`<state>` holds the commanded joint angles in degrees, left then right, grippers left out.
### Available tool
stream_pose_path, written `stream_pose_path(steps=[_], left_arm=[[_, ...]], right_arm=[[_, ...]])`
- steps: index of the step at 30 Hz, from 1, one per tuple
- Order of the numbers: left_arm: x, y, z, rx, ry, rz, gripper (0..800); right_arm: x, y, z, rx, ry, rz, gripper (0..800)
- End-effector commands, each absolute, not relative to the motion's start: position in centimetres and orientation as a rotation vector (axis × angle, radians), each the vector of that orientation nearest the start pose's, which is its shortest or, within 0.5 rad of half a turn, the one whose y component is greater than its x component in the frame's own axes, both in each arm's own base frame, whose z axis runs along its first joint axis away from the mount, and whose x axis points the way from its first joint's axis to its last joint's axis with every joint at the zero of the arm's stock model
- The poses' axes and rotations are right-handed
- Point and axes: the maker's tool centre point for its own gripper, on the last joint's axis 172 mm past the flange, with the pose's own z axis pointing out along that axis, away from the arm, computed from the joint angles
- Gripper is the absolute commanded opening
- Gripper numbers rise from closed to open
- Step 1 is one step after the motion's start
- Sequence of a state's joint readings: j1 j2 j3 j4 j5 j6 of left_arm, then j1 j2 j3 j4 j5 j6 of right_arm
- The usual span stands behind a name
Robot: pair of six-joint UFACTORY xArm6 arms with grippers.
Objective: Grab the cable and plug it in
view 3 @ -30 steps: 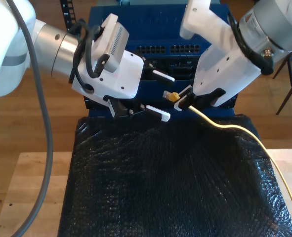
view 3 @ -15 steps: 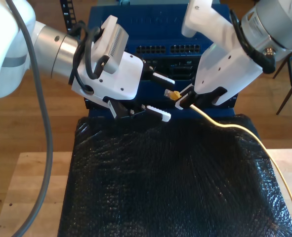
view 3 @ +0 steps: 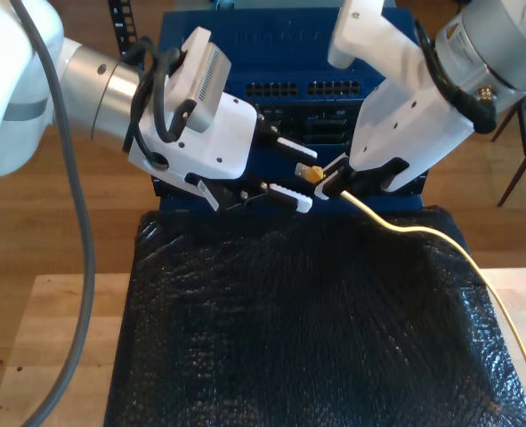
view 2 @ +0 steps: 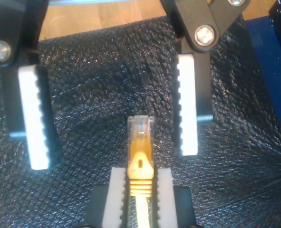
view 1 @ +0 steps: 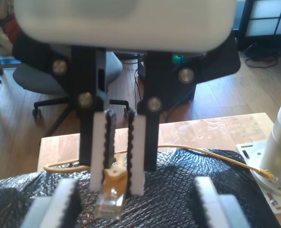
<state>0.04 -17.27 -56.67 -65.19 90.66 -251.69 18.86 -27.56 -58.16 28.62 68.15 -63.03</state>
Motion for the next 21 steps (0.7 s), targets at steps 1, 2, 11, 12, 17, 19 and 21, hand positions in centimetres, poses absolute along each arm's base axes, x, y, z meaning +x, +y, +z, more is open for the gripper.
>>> stream_pose_path(steps=[1,2,11,12,17,19,21], left_arm=[[35.6,-24.4,40.5,1.377,-1.592,0.909,487],[35.6,-24.4,40.5,1.377,-1.592,0.909,483],[36.4,-23.3,40.3,1.402,-1.579,0.934,390],[36.4,-23.3,40.3,1.399,-1.578,0.934,370],[36.4,-23.3,40.3,1.4,-1.579,0.936,357],[36.5,-23.4,40.5,1.395,-1.573,0.945,357],[36.5,-23.5,40.8,1.383,-1.57,0.959,357]], right_arm=[[36.3,23.5,38.9,-2.165,-1.663,-0.649,3],[36.3,23.4,38.9,-2.167,-1.661,-0.649,3],[36.3,23.4,38.8,-2.167,-1.661,-0.647,4],[36.3,23.4,38.9,-2.167,-1.661,-0.649,4],[36.3,23.4,38.9,-2.167,-1.661,-0.649,4],[36.3,23.5,38.9,-2.164,-1.664,-0.649,3],[36.3,23.5,38.9,-2.164,-1.664,-0.647,4]])
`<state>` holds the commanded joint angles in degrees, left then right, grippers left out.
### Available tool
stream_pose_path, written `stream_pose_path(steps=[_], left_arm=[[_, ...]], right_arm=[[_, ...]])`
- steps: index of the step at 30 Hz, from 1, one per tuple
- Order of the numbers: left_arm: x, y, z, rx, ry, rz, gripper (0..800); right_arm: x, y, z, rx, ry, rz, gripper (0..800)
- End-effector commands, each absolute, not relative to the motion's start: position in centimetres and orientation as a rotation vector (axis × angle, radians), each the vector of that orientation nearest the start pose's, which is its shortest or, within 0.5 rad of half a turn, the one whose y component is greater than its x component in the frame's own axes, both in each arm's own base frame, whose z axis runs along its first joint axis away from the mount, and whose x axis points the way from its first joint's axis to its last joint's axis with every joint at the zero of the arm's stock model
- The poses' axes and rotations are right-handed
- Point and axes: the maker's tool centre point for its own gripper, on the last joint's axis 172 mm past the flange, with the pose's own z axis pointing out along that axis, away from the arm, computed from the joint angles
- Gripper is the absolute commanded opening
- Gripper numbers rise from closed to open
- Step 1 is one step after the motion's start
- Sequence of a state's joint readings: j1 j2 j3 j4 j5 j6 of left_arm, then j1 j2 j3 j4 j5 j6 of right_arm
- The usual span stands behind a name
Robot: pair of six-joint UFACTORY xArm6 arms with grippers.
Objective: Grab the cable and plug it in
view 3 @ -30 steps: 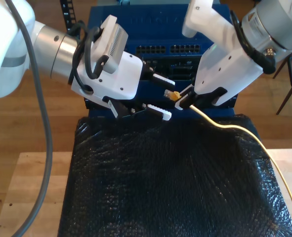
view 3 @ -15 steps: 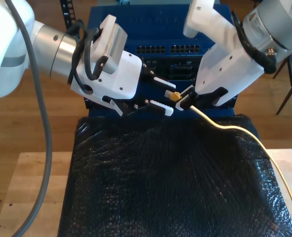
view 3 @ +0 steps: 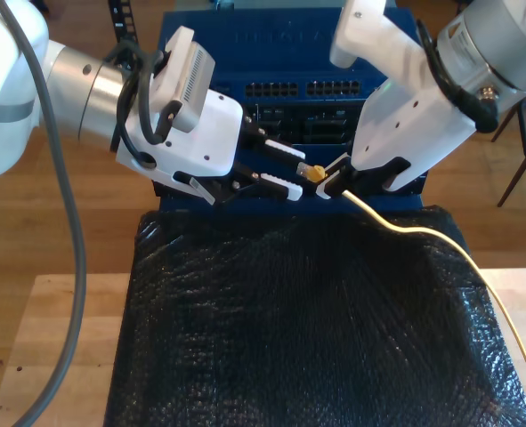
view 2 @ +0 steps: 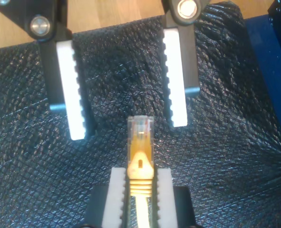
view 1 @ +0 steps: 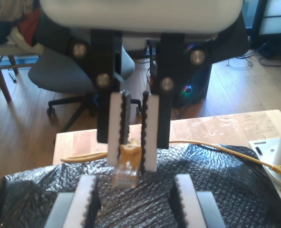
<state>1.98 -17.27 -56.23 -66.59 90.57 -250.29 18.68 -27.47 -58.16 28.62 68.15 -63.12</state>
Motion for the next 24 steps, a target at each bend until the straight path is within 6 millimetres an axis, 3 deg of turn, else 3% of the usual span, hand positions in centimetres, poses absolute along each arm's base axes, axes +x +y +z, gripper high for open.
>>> stream_pose_path(steps=[24], left_arm=[[36.35,-23.65,40.52,1.374,-1.559,0.967,298]], right_arm=[[35.93,23.81,38.7,-2.145,-1.656,-0.632,4]])
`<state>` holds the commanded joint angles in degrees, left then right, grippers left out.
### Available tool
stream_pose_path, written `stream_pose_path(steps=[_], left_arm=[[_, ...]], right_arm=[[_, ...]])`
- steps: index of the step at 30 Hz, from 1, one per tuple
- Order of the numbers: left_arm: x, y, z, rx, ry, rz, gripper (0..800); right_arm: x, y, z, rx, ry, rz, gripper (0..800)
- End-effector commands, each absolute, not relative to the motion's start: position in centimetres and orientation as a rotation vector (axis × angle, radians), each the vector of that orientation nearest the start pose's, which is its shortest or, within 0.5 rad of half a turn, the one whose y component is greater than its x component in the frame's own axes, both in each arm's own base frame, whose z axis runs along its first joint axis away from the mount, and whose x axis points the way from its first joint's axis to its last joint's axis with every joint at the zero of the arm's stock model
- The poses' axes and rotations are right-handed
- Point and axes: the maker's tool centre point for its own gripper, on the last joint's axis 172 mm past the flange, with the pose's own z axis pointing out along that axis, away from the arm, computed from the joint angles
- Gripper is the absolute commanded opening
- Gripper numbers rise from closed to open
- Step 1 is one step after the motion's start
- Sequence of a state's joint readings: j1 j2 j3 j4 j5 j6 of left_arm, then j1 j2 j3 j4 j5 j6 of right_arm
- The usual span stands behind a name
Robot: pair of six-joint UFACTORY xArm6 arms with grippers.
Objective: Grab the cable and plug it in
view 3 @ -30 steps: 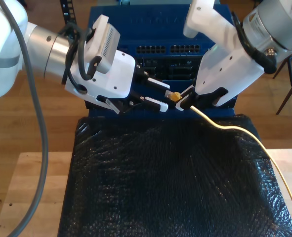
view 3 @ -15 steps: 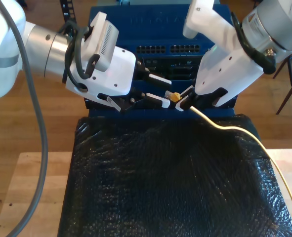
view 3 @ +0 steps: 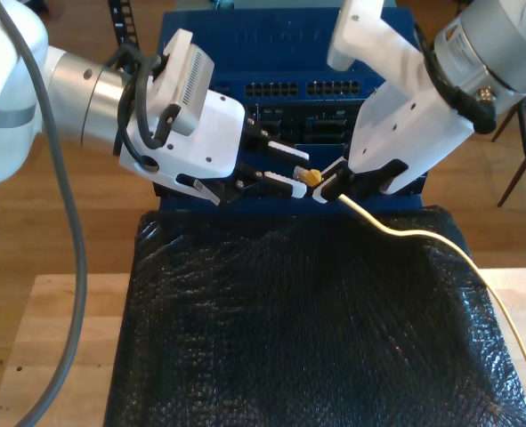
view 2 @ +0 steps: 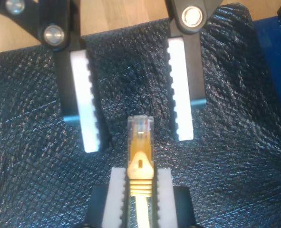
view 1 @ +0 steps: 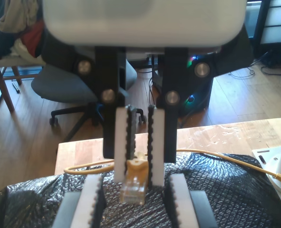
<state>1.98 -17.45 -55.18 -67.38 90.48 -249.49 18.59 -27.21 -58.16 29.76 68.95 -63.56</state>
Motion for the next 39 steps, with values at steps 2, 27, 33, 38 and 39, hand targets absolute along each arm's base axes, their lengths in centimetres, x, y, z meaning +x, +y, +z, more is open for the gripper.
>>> stream_pose_path(steps=[2,27,33,38,39], left_arm=[[36.35,-23.65,40.52,1.374,-1.559,0.967,280],[36.34,-23.53,40.57,1.371,-1.528,0.975,131],[36.33,-23.55,40.55,1.37,-1.525,0.975,130],[36.24,-23.56,40.44,1.37,-1.523,0.971,123],[36.14,-23.62,40.26,1.369,-1.522,0.968,123]], right_arm=[[35.93,23.81,38.7,-2.145,-1.656,-0.632,4],[36.11,23.9,38.36,-2.146,-1.652,-0.62,4],[36.15,23.91,38.37,-2.146,-1.652,-0.62,4],[36.16,23.91,38.51,-2.146,-1.653,-0.624,4],[36.16,23.91,38.51,-2.146,-1.653,-0.624,4]])
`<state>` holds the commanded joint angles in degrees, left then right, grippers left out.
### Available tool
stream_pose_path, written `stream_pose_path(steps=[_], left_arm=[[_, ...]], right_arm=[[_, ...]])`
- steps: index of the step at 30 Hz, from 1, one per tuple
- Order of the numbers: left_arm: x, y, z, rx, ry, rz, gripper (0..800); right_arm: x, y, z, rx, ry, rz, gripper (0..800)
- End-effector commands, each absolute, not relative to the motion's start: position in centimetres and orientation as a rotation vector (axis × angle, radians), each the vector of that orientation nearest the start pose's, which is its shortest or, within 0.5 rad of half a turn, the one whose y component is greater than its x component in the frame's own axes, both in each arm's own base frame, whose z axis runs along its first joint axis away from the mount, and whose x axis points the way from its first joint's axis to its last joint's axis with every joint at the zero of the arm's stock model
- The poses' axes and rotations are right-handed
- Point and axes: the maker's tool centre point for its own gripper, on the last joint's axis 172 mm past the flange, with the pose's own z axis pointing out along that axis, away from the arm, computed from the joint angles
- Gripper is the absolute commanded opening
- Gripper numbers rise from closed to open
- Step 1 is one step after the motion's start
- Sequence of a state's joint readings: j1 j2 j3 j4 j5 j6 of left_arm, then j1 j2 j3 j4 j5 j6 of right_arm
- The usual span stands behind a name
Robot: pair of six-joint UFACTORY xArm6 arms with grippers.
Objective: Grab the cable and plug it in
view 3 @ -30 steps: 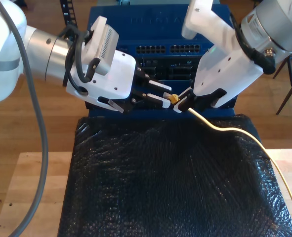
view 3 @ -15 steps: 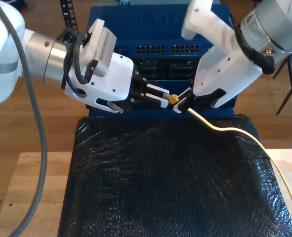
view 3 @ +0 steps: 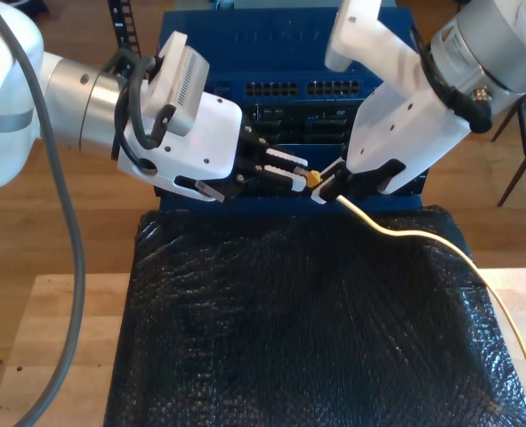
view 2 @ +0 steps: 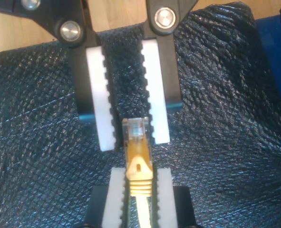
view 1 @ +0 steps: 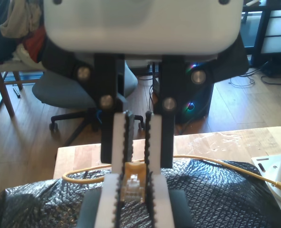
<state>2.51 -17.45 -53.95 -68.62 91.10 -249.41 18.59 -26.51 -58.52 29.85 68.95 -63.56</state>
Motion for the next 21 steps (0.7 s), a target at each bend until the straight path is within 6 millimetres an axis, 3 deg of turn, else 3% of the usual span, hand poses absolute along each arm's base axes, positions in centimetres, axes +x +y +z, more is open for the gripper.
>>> stream_pose_path(steps=[7,18,20,21], left_arm=[[36.08,-23.57,40.14,1.371,-1.518,0.966,118],[35.97,-23.58,40.07,1.371,-1.517,0.965,34],[35.89,-23.59,39.96,1.371,-1.515,0.961,9],[35.84,-23.59,39.95,1.371,-1.515,0.961,6]], right_arm=[[36.15,23.91,38.37,-2.146,-1.652,-0.62,4],[36.15,23.91,38.37,-2.146,-1.652,-0.62,4],[36.13,23.9,38.43,-2.146,-1.652,-0.622,29],[36.13,23.89,38.44,-2.146,-1.652,-0.624,78]])
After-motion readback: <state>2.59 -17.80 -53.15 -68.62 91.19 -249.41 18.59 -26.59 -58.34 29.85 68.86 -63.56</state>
